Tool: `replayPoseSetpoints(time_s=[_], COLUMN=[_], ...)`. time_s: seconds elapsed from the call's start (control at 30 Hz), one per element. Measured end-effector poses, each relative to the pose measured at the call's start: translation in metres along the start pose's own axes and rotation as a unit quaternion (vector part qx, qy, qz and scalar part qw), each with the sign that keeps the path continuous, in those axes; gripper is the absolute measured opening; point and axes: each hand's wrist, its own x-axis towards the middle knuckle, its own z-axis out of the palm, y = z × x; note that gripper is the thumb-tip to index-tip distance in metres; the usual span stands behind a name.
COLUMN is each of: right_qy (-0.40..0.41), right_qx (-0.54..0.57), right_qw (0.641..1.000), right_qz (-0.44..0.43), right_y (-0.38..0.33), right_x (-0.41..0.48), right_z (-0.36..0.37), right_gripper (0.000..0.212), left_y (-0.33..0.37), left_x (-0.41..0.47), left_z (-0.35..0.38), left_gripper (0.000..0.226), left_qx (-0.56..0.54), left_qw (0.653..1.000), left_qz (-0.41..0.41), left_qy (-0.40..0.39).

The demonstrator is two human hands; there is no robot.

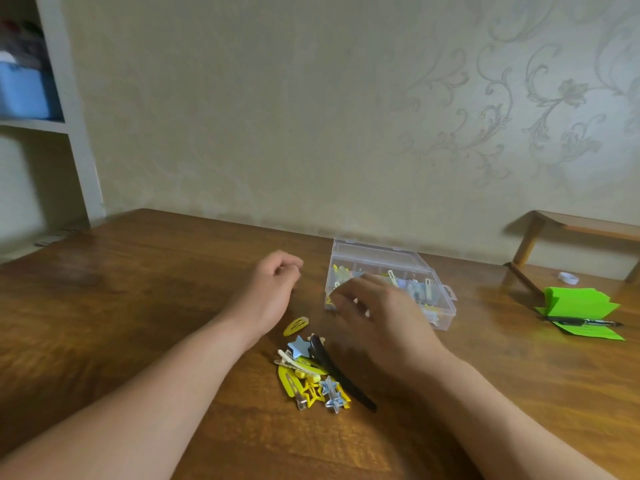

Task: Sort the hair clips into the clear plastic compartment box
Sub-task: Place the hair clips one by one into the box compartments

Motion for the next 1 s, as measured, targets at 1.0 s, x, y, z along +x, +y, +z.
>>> replayPoseSetpoints(time_s=[1.0], right_qy=[-0.030], right_qx=[0.270], right_qw=[0.954], right_qz=[0.124], right_y=[0.001], right_x=[-0.003], right_z=[-0.004], right_gripper=[0.008], left_y=[0.007], left_x=[-0.013], left_z=[0.003], left_gripper=[0.015], left_qx=[0.117], left_qw=[0.977], left_qz=[0.111], left_qy=[-0.143])
